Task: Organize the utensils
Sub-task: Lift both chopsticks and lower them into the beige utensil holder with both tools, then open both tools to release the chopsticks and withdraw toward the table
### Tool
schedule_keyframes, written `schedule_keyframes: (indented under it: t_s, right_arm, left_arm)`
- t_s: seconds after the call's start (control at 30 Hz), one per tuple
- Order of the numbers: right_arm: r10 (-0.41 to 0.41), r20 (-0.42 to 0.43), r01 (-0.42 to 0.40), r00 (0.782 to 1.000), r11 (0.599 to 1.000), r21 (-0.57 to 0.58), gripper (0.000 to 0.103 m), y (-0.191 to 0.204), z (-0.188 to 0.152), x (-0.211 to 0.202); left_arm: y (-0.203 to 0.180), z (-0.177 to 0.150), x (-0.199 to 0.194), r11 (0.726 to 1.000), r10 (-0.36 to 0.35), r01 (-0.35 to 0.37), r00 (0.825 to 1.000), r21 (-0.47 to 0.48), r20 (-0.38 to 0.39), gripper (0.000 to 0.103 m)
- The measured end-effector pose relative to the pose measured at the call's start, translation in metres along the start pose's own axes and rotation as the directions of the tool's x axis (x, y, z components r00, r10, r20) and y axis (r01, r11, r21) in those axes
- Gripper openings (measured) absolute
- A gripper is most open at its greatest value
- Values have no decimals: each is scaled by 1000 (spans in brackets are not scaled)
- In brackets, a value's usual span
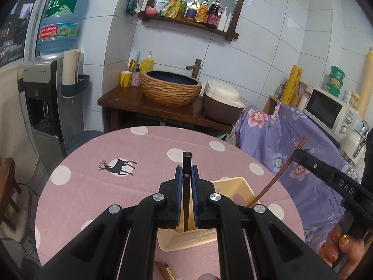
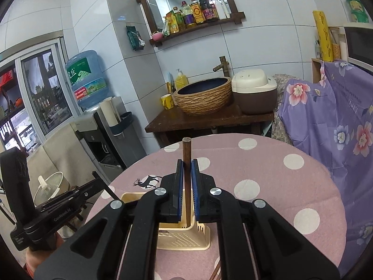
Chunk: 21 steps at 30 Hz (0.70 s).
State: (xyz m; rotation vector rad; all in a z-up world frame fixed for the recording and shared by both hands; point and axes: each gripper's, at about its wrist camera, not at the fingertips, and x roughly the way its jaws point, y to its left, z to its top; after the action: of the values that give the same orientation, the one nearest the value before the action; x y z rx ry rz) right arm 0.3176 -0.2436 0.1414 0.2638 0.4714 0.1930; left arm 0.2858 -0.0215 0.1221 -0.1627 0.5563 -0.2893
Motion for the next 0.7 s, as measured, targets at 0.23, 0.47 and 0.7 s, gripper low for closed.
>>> schedule_keyframes:
  t_s: [0.23, 0.47, 0.7]
  right_arm:
    - [-1, 16, 1, 1000, 1000, -6, 9, -2, -6, -1]
    - [-36, 69, 40, 997, 998, -46, 63, -1, -20, -22]
    - [-145, -73, 137, 987, 985, -109, 74, -10, -75, -25]
  left_arm:
    - [-2, -1, -1, 1000, 10, -10, 1000, 17, 7, 9]
    - [-4, -21, -18, 999, 17, -19, 999, 41, 33, 63]
    - [2, -82, -27, 996, 67, -64, 997, 64, -47, 70]
